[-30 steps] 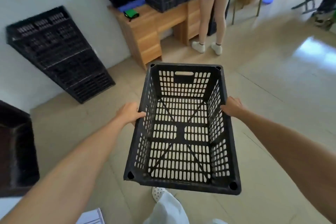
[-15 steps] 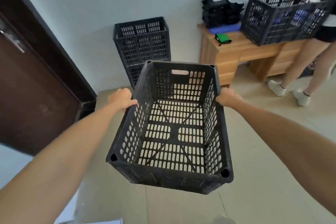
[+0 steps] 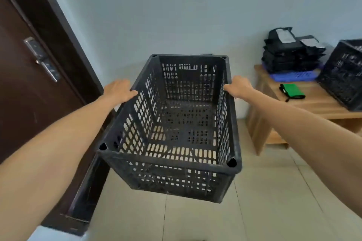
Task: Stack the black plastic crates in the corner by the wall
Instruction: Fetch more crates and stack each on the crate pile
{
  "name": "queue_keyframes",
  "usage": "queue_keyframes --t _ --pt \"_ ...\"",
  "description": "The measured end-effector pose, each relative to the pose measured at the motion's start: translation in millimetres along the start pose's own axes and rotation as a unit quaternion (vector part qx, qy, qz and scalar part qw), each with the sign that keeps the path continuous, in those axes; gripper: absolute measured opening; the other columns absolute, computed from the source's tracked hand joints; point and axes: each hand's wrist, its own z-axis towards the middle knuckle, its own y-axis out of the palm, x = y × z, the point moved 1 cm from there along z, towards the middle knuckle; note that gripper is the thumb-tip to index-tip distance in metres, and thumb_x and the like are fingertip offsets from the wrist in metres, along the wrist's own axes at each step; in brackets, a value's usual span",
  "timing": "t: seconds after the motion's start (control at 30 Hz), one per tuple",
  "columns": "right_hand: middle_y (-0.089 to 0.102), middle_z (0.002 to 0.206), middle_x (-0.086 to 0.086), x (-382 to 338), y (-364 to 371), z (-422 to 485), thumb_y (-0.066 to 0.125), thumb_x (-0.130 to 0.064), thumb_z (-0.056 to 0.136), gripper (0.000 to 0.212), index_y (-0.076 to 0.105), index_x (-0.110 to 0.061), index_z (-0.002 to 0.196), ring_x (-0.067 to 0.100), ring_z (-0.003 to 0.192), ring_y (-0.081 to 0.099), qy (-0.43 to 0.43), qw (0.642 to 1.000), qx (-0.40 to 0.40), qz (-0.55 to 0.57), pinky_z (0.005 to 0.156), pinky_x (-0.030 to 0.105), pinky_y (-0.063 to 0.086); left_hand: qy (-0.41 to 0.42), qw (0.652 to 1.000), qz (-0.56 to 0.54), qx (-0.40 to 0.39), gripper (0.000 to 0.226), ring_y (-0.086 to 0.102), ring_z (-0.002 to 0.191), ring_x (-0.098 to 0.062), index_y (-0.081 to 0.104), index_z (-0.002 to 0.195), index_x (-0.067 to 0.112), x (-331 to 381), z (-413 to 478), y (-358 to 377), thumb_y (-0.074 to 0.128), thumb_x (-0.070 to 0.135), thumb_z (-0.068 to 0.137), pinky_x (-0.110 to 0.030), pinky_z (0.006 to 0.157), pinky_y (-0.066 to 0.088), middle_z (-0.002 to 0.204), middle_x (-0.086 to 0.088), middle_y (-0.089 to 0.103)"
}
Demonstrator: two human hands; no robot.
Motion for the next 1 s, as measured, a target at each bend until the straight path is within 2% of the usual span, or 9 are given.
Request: queue_keyframes --t 0.1,0.3,0.53,0.67,0.73,0.8,0.83,0.93,1.0 --pt "0.053 0.067 0.011 -24.6 -10.9 61.2 0.049 -0.019 0.093 0.026 0.051 -0.002 0.074 0.027 0.063 0.05 -0.015 1.0 0.018 0.021 0.047 0.024 0.033 -0.014 1.0 0.009 0.026 0.038 0.055 0.078 -0.029 0.046 0.074 0.013 -3.9 62.8 -16.6 0.052 0.043 0.096 -0.033 0.065 0.04 0.082 -0.009 0.059" --pt "0.057 0.069 0.015 -48.0 -10.6 169.0 0.051 -0.018 0.088 0.029 0.046 -0.007 0.061 0.028 0.066 0.054 -0.019 0.998 0.038 0.042 0.057 0.032 0.043 -0.012 0.997 0.04 0.058 0.037 0.055 0.082 -0.029 0.052 0.086 0.011 -5.2 198.6 -34.8 0.051 0.047 0.095 -0.034 0.069 0.04 0.089 -0.01 0.061" --pt "0.055 0.055 0.008 -78.2 -17.9 281.6 0.05 -0.009 0.089 0.033 0.041 -0.01 0.057 0.023 0.058 0.053 0.016 0.993 0.059 0.099 0.05 0.026 0.036 0.025 0.996 0.065 0.06 0.04 0.058 0.104 -0.037 0.06 0.106 0.007 11.7 374.0 -57.5 0.051 0.045 0.096 -0.038 0.078 0.041 0.112 -0.018 0.062" --pt "0.069 0.072 0.019 -87.4 -21.7 338.6 0.051 -0.01 0.089 0.032 0.044 -0.012 0.059 0.026 0.068 0.063 0.05 0.989 0.044 0.133 0.07 0.032 0.051 0.058 0.994 0.083 0.044 0.039 0.058 0.104 -0.037 0.06 0.102 0.006 28.1 462.0 -64.2 0.053 0.044 0.096 -0.039 0.081 0.042 0.109 -0.017 0.063" --pt "0.072 0.077 0.016 -86.8 -20.2 363.3 0.056 -0.014 0.09 0.022 0.061 -0.003 0.072 0.027 0.073 0.069 0.075 0.984 0.021 0.163 0.078 0.034 0.054 0.071 0.992 0.092 0.038 0.039 0.059 0.103 -0.036 0.059 0.101 0.008 37.1 501.5 -65.4 0.053 0.045 0.096 -0.039 0.083 0.042 0.108 -0.016 0.063" --pt "0.073 0.097 0.019 -84.5 -15.4 388.1 0.064 -0.018 0.09 0.028 0.063 0.007 0.104 0.029 0.089 0.071 0.091 0.973 -0.02 0.209 0.088 0.038 0.055 0.085 0.99 0.108 0.034 0.037 0.059 0.102 -0.035 0.058 0.101 0.009 46.3 537.8 -66.5 0.052 0.045 0.096 -0.038 0.08 0.041 0.107 -0.015 0.063" --pt "0.072 0.101 0.016 -83.4 -13.4 400.4 0.066 -0.022 0.09 0.035 0.061 0.007 0.109 0.027 0.092 0.069 0.081 0.974 -0.049 0.205 0.086 0.032 0.055 0.09 0.988 0.119 0.033 0.037 0.058 0.102 -0.035 0.058 0.101 0.009 50.5 555.6 -66.5 0.052 0.045 0.096 -0.038 0.079 0.041 0.107 -0.015 0.063" --pt "0.065 0.091 -0.006 -92.0 -12.7 420.0 0.062 -0.04 0.089 0.05 0.061 -0.003 0.122 0.016 0.085 0.061 0.034 0.984 -0.136 0.107 0.069 0.009 0.034 0.097 0.984 0.148 0.032 0.034 0.058 0.104 -0.033 0.058 0.105 0.011 62.3 607.2 -65.7 0.05 0.043 0.097 -0.037 0.079 0.039 0.109 -0.014 0.062" --pt "0.073 0.087 -0.002 -92.4 -9.3 438.6 0.069 -0.026 0.083 0.04 0.064 -0.003 0.115 0.013 0.076 0.07 -0.001 0.973 -0.211 0.096 0.072 0.012 0.048 0.094 0.98 0.174 0.035 0.035 0.057 0.106 -0.032 0.059 0.108 0.01 65.6 636.8 -63.0 0.051 0.043 0.097 -0.038 0.083 0.04 0.109 -0.013 0.062"
